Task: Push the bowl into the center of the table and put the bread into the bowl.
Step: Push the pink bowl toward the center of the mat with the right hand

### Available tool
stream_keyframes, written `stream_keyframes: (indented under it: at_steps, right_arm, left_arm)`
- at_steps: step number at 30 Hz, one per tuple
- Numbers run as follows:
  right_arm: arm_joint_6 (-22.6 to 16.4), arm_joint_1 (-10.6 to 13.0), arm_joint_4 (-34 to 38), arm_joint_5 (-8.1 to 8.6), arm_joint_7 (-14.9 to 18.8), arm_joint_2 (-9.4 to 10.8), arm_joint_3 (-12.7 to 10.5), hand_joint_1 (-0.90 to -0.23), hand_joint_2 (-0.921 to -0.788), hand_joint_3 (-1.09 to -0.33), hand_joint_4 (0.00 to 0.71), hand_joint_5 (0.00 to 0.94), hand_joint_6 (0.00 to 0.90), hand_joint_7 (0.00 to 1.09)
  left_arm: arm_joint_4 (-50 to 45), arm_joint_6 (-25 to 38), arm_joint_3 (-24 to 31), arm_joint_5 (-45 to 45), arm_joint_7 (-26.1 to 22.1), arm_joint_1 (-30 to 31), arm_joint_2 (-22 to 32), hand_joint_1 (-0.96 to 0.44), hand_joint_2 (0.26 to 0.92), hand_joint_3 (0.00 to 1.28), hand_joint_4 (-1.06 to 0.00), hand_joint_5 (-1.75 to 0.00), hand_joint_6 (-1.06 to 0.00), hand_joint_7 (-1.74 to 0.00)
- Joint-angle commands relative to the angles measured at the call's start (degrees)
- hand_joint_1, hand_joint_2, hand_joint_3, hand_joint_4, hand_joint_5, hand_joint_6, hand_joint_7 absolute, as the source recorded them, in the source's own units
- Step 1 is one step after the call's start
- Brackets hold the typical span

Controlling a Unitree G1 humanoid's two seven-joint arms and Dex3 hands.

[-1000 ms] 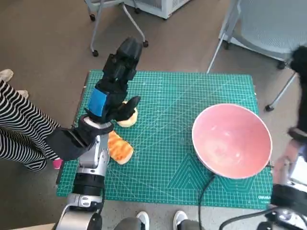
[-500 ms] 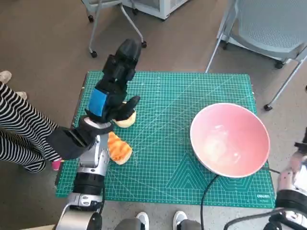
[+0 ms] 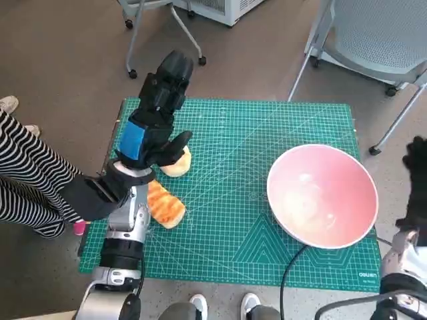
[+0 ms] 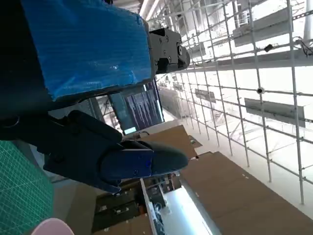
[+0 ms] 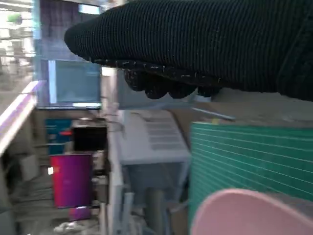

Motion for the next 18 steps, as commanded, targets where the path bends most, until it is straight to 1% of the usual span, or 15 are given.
stream_keyframes:
  at_steps: [1,3,6,14,18]
  right_arm:
    - [2.63,0.18,2.15,0.34,0.72,2.55,-0.1,-0.501,-0.921,-0.944,0.002,0.001,0.006,0.35]
    - [3.25,0.07,2.51,0.28,0.77,3.14,-0.08,-0.508,-0.921,-0.939,0.004,0.002,0.01,0.35]
    - [3.87,-0.22,2.91,-0.32,0.64,4.19,0.41,-0.523,-0.921,-0.927,0.018,0.008,0.021,0.35]
    - [4.83,-1.06,3.52,-1.86,0.75,6.71,1.87,-0.543,-0.921,-0.935,0.056,0.021,0.047,0.36]
    - [5.1,-1.59,3.44,-1.52,2.06,7.85,1.96,-0.55,-0.921,-0.927,0.066,0.022,0.057,0.36]
  left_arm:
    - [-1.01,0.21,0.0,-0.27,-0.41,-0.71,0.61,-0.62,0.921,0.4,-0.05,0.0,0.0,-0.31]
    - [-1.2,0.31,0.0,-0.26,-0.44,-0.69,0.75,-0.62,0.921,0.4,-0.04,0.0,0.0,-0.31]
    - [-1.68,0.62,-0.04,-0.29,-0.52,-0.58,0.91,-0.62,0.921,0.4,-0.04,0.0,0.0,-0.31]
    - [-3.13,1.56,-0.09,-0.18,-0.52,-0.05,1.58,-0.63,0.921,0.4,-0.04,0.0,0.0,-0.3]
    - [-3.34,1.88,0.05,-0.06,-0.52,0.08,1.99,-0.63,0.921,0.4,-0.04,0.0,0.0,-0.3]
